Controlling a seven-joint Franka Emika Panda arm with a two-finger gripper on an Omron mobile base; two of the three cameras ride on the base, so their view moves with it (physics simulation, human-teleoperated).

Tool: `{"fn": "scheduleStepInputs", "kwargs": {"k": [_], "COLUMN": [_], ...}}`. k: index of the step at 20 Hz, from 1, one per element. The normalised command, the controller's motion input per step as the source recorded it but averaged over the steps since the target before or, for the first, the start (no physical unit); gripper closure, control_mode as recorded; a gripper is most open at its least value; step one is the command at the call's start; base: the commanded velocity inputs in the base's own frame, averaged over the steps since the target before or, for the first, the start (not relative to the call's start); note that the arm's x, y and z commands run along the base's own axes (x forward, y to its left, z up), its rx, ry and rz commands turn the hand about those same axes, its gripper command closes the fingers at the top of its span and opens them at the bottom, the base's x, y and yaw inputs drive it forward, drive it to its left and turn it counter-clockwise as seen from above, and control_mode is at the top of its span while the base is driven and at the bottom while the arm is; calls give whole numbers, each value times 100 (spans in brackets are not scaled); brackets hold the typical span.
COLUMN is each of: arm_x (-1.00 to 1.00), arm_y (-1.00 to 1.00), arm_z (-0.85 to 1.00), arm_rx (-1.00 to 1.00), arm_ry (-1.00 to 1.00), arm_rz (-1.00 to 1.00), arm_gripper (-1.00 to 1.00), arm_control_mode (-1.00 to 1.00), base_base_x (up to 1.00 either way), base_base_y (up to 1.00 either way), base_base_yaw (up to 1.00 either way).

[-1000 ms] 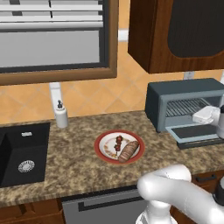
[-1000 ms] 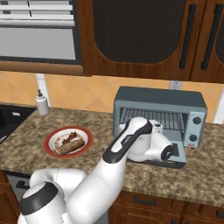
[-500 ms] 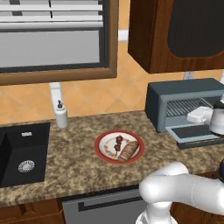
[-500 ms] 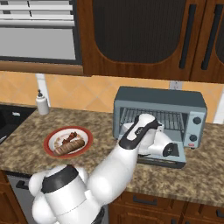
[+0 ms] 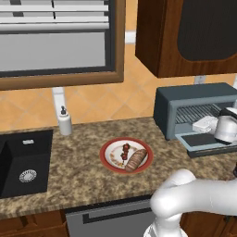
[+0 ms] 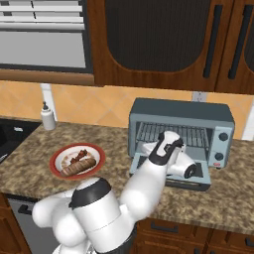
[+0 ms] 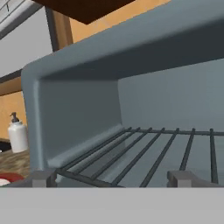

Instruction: Pick up the kebab skewer and baguette bread, and place them inside the toaster oven. Close the toaster oven door and start by setting the timer.

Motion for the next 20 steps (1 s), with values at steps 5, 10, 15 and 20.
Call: {"fn": "scheduleStepInputs", "kwargs": {"k": [5, 10, 15, 20], "arm_x": [24, 9, -24, -79], "arm_y": [-13, -20, -30, -24], "arm_z": [-31, -35, -57, -60], "arm_rx": [0, -1, -4, -4], "arm_ry": [0, 6, 25, 29], "arm_rz": [0, 0, 0, 0], "arm_gripper": [-100, -100, -100, -100], "arm_control_mode": [-100, -100, -100, -100], "base_base_x": [0, 0, 0, 0], "base_base_y": [0, 0, 0, 0], "base_base_yaw": [0, 0, 0, 0]}}
